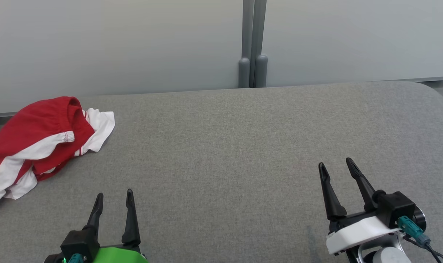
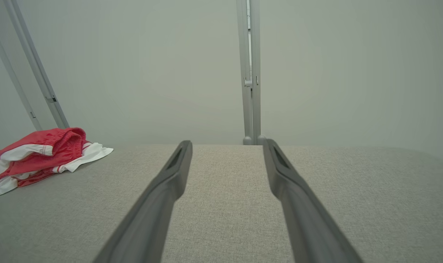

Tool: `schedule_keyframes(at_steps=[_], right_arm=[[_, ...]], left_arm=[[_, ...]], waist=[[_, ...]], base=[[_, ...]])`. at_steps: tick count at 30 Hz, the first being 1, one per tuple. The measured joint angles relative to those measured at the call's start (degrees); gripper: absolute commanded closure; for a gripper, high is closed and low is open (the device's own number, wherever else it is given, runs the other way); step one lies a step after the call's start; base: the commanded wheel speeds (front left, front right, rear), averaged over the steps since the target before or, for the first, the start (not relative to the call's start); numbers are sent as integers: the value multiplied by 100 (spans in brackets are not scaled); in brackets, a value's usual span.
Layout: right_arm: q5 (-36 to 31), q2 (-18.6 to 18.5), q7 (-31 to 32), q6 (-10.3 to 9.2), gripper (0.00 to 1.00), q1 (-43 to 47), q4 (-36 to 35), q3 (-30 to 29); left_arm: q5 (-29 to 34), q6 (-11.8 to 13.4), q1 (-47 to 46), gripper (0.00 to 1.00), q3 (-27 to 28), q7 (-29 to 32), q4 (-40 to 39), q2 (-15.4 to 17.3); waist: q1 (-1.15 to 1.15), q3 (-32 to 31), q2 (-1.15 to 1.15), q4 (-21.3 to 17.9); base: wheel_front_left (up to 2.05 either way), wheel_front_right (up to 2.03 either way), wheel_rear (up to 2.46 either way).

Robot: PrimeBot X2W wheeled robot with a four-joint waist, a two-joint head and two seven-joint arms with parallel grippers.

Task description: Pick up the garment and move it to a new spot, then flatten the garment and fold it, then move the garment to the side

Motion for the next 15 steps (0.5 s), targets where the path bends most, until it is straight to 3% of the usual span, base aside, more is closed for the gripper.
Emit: schedule_keyframes(at_steps=[15], right_arm=[[-371, -5, -124, 0, 0, 18, 98, 0]], left_arm=[[269, 55, 70, 0, -75, -43, -4, 33]], waist=[[0, -41, 0, 9]], base=[[0, 0, 0]])
